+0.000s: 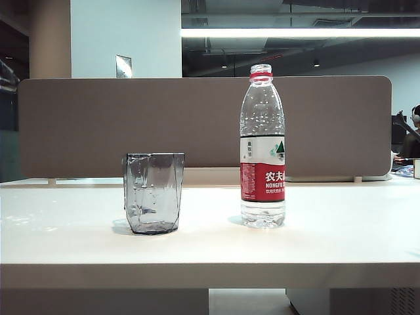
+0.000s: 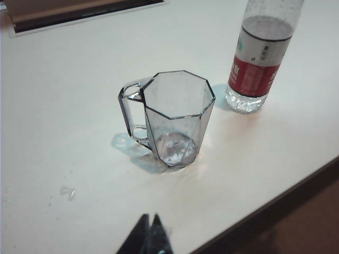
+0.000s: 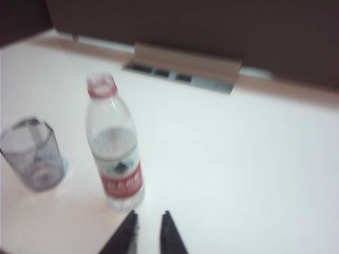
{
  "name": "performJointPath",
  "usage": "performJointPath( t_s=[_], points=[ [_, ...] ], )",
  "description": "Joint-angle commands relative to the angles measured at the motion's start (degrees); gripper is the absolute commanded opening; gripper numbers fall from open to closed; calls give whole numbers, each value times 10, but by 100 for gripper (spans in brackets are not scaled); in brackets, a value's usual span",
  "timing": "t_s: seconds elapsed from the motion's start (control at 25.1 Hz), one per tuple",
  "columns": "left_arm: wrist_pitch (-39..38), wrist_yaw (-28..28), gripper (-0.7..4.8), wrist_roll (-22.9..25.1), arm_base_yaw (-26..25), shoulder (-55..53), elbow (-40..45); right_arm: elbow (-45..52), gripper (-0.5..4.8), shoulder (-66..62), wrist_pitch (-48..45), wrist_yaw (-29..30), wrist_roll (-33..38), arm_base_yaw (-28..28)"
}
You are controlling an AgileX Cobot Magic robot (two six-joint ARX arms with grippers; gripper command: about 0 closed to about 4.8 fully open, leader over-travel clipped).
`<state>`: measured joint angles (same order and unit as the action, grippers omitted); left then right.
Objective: Pick up the mineral water bottle on the table and pour water into the mug until it's half full.
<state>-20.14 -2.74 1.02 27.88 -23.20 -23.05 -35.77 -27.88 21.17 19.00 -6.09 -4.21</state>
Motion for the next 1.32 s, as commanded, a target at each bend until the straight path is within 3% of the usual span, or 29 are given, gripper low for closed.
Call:
performJointPath(
  t_s=[0.04,0.16,0.24,0.48,0.52,0.76,0.88,1.0,1.32],
  points=[
    [9,1,-5,-2,0,1,-4,2,78,-59,-32,18,-3,-10],
    [9,1,-5,-2,0,1,-4,2,86,-124,-65,-14,-4,-39],
    [9,1,-5,-2,0,1,-4,14,100,-197,-149,-43,4,-91],
    [9,1,-5,-2,0,1,-4,101,110,-245,-346,-96,66,-154],
    [9,1,-5,-2,0,1,-4,145,118,-245,-413,-115,98,-166],
    [9,0,-5,-2,0,1,-4,259,131,-245,-571,-131,156,-173],
    [9,1,-5,-2,0,1,-4,296,219,-245,-603,-132,168,-173],
    [9,1,-5,-2,0,1,-4,297,228,-261,-620,-131,168,-173],
    [9,1,-5,-2,0,1,-4,297,351,-450,-805,-131,146,-190]
  ],
)
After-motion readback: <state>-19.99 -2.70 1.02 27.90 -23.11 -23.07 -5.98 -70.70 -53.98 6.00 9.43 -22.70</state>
